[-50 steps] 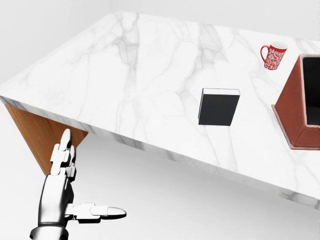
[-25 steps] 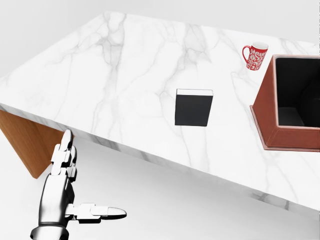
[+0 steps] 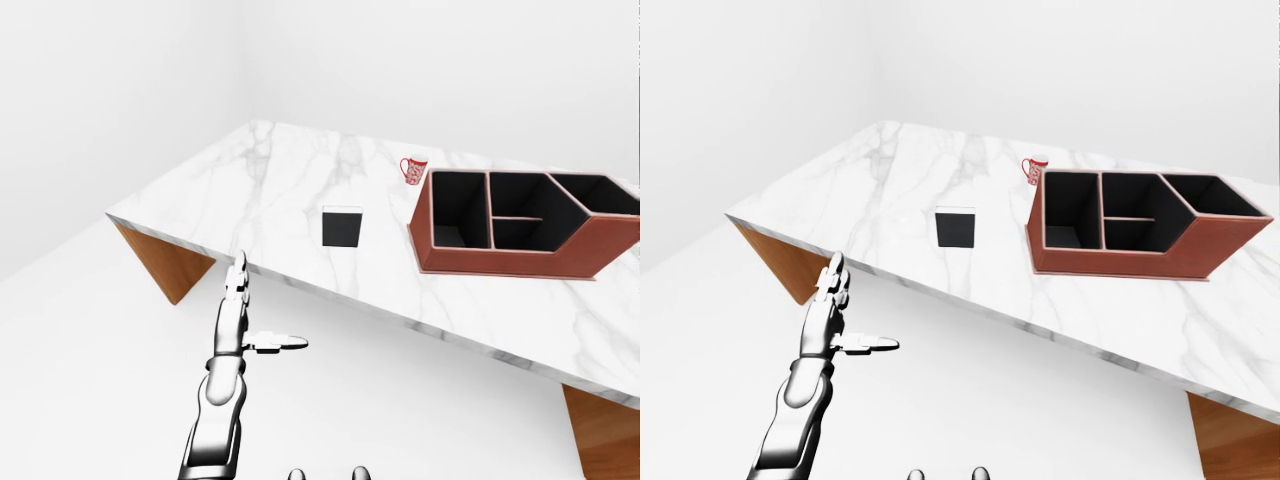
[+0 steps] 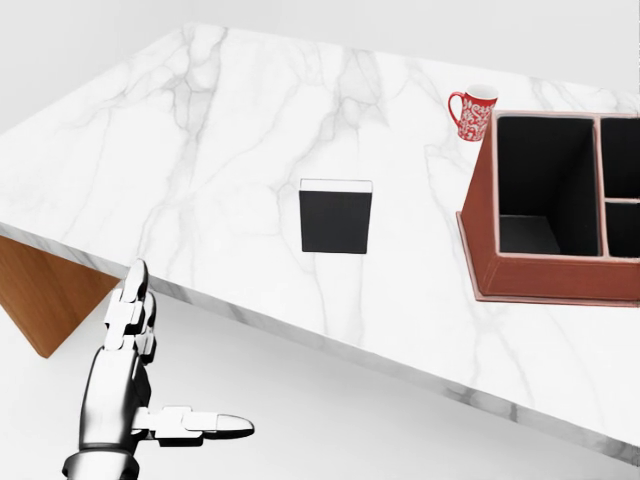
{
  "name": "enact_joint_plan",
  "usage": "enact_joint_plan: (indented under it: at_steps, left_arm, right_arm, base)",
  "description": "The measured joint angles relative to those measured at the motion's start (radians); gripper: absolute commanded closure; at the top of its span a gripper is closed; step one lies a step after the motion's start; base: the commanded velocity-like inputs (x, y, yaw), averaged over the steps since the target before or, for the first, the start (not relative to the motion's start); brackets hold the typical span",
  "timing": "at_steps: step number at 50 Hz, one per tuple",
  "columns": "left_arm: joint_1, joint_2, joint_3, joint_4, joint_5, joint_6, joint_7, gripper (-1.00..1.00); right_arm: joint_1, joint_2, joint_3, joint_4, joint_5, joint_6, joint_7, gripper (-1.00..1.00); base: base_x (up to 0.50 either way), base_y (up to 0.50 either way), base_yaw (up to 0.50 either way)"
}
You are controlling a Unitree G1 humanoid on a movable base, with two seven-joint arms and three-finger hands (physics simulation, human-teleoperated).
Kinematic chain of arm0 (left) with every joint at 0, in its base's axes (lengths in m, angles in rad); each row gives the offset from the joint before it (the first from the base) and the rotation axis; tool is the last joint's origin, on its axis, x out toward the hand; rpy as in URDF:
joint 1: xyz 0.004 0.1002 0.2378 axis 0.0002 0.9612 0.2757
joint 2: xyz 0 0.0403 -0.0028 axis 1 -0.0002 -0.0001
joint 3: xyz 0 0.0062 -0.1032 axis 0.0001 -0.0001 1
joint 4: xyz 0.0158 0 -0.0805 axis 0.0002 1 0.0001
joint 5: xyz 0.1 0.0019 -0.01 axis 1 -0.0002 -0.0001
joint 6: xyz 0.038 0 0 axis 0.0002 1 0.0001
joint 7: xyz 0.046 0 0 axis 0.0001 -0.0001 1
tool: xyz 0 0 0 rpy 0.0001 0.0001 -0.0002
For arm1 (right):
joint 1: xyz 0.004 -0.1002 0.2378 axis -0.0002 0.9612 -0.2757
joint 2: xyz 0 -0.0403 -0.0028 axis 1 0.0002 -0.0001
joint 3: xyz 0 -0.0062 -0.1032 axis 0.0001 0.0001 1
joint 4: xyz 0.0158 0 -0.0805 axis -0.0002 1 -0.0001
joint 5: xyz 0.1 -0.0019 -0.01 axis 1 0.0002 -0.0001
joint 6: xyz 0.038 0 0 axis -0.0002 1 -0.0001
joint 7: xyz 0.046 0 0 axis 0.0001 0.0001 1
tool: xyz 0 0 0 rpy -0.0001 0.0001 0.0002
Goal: Pick up the book and place it in the left compartment of the caddy.
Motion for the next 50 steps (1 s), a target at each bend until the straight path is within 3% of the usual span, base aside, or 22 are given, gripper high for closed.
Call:
enact_joint_plan:
  at_steps: [50]
  left_arm:
    - [0.001,0.0,-0.002,-0.007,0.003,0.0,0.0,-1.0]
  right_arm:
    - [-0.001,-0.002,-0.002,-0.002,0.005,0.0,-0.001,-1.0]
  base:
    - [0.1,-0.23,0.0]
